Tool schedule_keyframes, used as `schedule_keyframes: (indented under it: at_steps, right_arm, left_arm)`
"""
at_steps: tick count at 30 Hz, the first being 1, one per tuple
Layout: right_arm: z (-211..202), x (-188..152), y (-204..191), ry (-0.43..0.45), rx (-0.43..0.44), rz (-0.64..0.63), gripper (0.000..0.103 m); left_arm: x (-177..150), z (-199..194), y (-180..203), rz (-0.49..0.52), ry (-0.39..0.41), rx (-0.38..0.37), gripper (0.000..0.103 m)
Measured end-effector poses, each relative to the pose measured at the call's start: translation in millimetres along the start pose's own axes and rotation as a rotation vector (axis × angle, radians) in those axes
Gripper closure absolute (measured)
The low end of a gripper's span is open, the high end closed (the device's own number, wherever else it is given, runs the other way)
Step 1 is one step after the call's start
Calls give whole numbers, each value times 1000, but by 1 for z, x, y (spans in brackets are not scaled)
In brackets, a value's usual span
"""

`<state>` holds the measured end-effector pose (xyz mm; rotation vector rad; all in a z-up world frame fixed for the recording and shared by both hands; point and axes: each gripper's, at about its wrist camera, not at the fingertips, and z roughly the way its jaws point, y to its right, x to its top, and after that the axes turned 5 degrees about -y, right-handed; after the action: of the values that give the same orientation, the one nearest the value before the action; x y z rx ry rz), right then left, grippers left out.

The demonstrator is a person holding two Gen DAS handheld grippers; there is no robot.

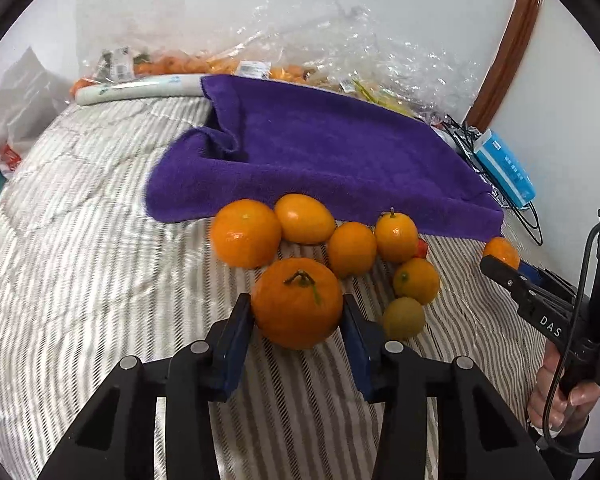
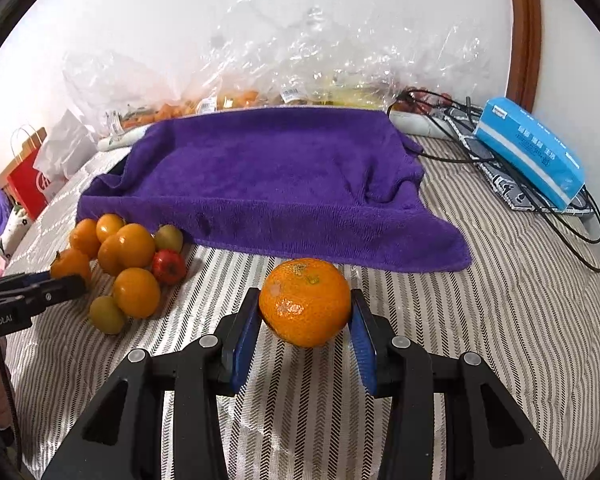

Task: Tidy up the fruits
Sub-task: 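Lift and carry both held oranges over the purple towel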

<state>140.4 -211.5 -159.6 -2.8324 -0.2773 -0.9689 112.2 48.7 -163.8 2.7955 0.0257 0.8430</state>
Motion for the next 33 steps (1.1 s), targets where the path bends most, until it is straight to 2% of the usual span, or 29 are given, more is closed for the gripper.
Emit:
schedule_keyframes:
  at_steps: [8, 13, 16, 23, 33]
  right_arm:
    - [-32, 0, -5, 23, -8, -9, 60]
    - [-68, 19, -7, 84, -33, -16, 60]
    - [-78, 36, -7, 104, -32, -15, 60]
    - [-74, 74, -17, 158, -38, -49, 60]
    - [-42, 124, -17, 188, -29, -71, 60]
  left_arm:
    - [2, -27, -6, -30, 47, 12, 62]
    - [19, -45, -5, -33, 99, 41, 62]
    - [35, -52, -8, -44, 123, 33, 62]
    - [75, -50, -3, -33, 172, 26, 62]
    - [129, -14, 6, -46, 185, 35, 62]
